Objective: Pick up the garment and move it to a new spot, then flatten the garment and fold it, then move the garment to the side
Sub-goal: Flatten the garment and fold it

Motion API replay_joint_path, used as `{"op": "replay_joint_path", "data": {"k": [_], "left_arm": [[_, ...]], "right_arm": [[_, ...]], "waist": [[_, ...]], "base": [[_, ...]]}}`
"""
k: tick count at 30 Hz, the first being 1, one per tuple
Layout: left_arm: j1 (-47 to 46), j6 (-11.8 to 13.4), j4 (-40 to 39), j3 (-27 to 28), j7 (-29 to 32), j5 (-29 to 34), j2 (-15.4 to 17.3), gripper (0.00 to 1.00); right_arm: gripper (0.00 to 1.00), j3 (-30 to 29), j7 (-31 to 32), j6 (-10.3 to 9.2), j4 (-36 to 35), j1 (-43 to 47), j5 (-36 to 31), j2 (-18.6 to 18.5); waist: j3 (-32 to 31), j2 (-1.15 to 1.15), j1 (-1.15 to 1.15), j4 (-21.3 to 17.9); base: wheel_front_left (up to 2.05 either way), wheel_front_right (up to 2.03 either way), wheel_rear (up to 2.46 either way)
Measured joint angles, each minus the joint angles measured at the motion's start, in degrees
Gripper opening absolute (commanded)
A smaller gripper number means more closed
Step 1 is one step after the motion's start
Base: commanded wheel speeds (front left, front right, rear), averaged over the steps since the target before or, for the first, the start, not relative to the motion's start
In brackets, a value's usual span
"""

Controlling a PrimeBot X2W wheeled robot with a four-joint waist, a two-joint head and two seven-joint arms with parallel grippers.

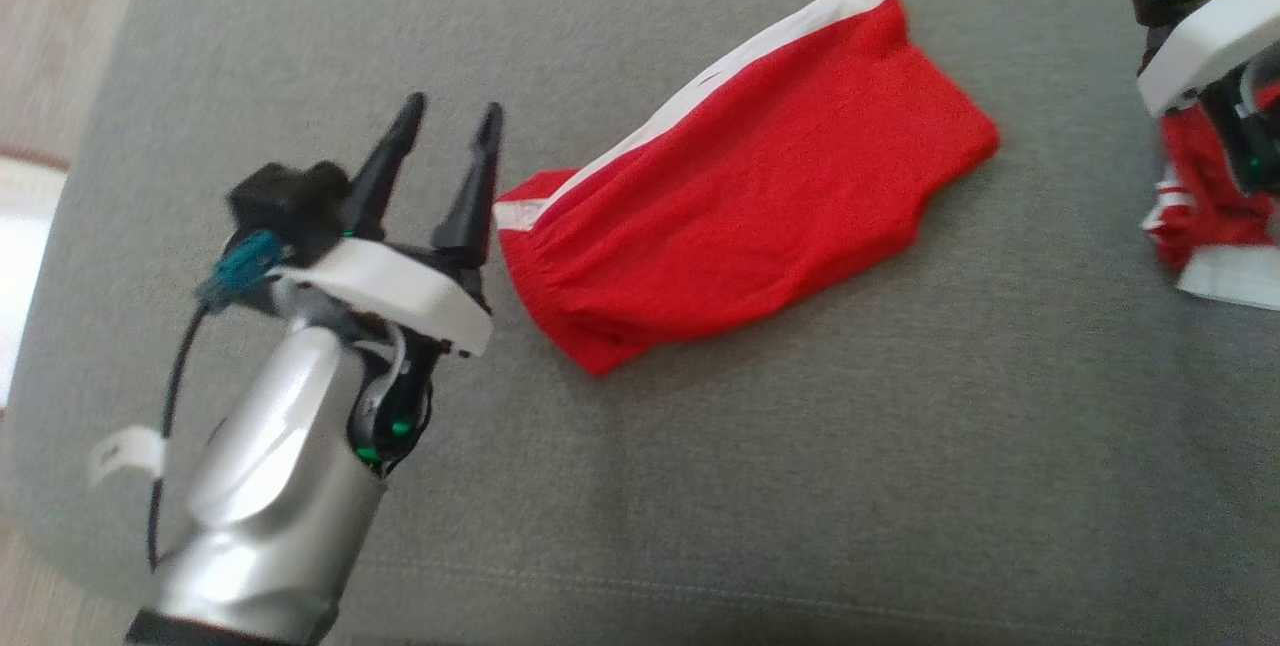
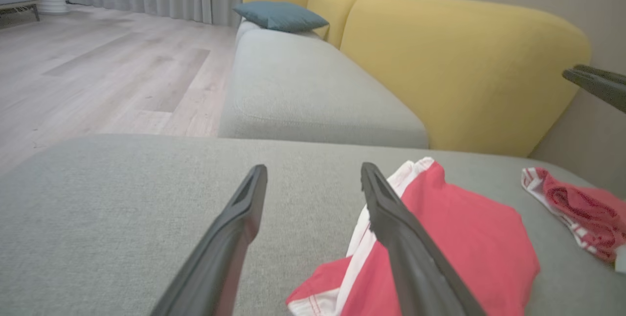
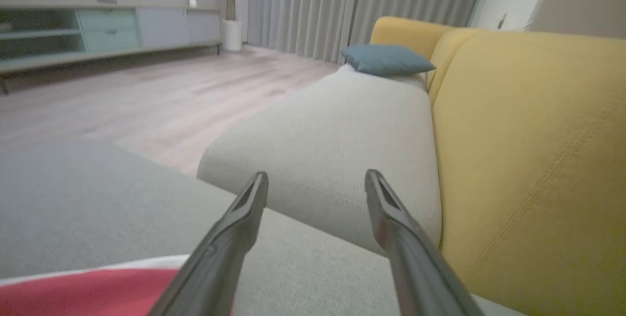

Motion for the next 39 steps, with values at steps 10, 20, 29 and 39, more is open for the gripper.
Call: {"op": "replay_joint_path", "data": {"k": [10, 20, 29, 39], "left_arm": [[12.5, 2.0, -10.3, 13.5, 0.0, 3.9, -2.4, 1.00], [22.7, 0.4, -15.3, 20.5, 0.0, 11.3, -5.9, 1.00], [28.8, -0.1, -17.4, 22.2, 0.0, 15.3, -6.8, 1.00], [29.7, -0.1, -17.7, 21.5, 0.0, 15.0, -6.9, 1.00]], "right_arm": [[1.00, -25.6, -0.2, 0.00, -15.9, 24.3, -10.5, 7.0], [1.00, -40.4, -0.2, 0.00, -28.5, 44.0, -22.0, 17.8], [1.00, -45.0, -0.2, 0.00, -32.3, 53.8, -26.8, 24.3], [1.00, -46.6, 1.7, 0.00, -34.3, 55.4, -27.9, 25.8]], "waist": [[-6.1, 0.00, 0.00, -5.5], [-10.8, 0.00, 0.00, -8.9], [-12.4, 0.00, 0.00, -10.0], [-10.7, 0.00, 0.00, -9.4]], "base": [[0.00, 0.00, 0.00], [0.00, 0.00, 0.00], [0.00, 0.00, 0.00], [0.00, 0.00, 0.00]]}}
